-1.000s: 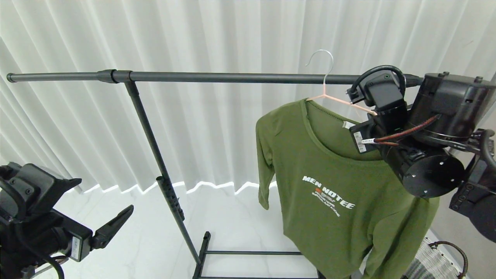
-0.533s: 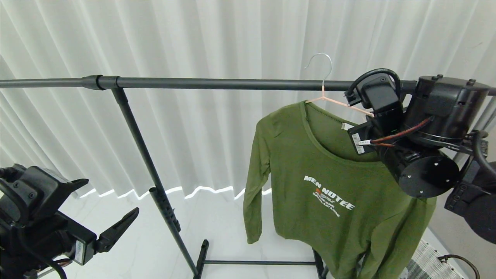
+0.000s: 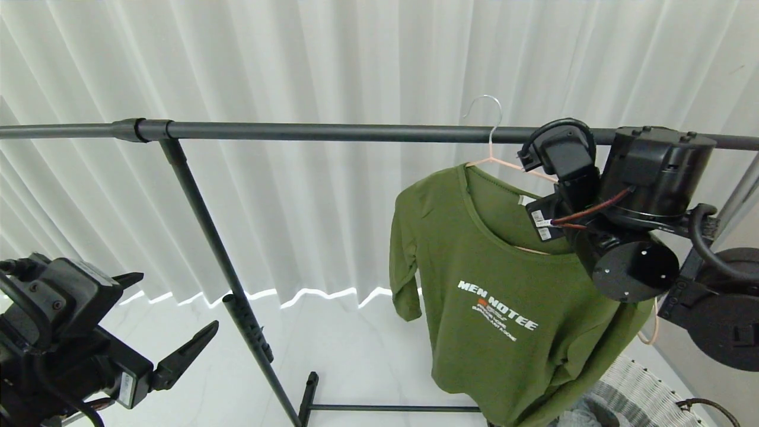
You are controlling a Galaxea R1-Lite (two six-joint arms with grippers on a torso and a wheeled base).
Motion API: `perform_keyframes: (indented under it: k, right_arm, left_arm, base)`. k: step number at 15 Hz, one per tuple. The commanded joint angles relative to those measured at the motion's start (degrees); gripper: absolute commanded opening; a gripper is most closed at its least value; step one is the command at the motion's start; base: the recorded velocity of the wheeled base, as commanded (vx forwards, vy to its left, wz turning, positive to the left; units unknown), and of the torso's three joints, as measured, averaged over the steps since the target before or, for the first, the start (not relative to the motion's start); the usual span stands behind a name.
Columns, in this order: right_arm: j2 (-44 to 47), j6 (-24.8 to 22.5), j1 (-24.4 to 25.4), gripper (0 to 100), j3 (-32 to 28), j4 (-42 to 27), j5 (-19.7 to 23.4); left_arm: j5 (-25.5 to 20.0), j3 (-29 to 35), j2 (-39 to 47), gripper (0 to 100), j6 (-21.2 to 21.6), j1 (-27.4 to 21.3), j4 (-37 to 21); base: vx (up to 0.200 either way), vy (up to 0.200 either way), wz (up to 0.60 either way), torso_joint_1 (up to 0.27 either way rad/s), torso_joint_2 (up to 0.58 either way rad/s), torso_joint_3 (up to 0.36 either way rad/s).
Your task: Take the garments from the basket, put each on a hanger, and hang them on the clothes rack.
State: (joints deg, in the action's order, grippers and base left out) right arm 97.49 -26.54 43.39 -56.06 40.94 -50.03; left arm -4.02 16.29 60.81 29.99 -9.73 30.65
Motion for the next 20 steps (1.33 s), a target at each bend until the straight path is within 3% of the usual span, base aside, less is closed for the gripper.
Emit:
perform_keyframes:
  k: [1, 5, 12, 13, 20]
  right_arm:
    - [3.3, 0.0, -0.8, 0, -1.7, 0.0, 0.0]
    - [7.4, 0.0, -0.4, 0, -4.5, 0.0, 0.0]
    - [8.5, 0.2, 2.4, 0, -4.2, 0.0, 0.0]
    - [8.5, 0.8, 2.8, 100, -4.1, 0.0, 0.0]
    - [7.1, 6.2, 7.7, 100, -4.0, 0.0, 0.5]
  left_arm:
    - [0.0, -0.2, 0.2, 100, 0.0, 0.0, 0.0]
    - [-0.1, -0.4, 0.1, 100, -0.1, -0.1, 0.0]
    - [-0.1, -0.7, 0.3, 100, -0.1, -2.6, 0.0]
    - [-0.1, -0.7, 0.4, 100, -0.1, -2.6, 0.0]
    - [-0.1, -0.8, 0.5, 100, -0.2, -2.5, 0.0]
  base:
    - [0.000, 0.000, 0.00, 0.000, 0.00, 0.000]
    - [0.000, 0.000, 0.00, 0.000, 0.00, 0.000]
    - [0.000, 0.000, 0.00, 0.000, 0.00, 0.000]
    - [0.000, 0.000, 0.00, 0.000, 0.00, 0.000]
    - [0.000, 0.000, 0.00, 0.000, 0.00, 0.000]
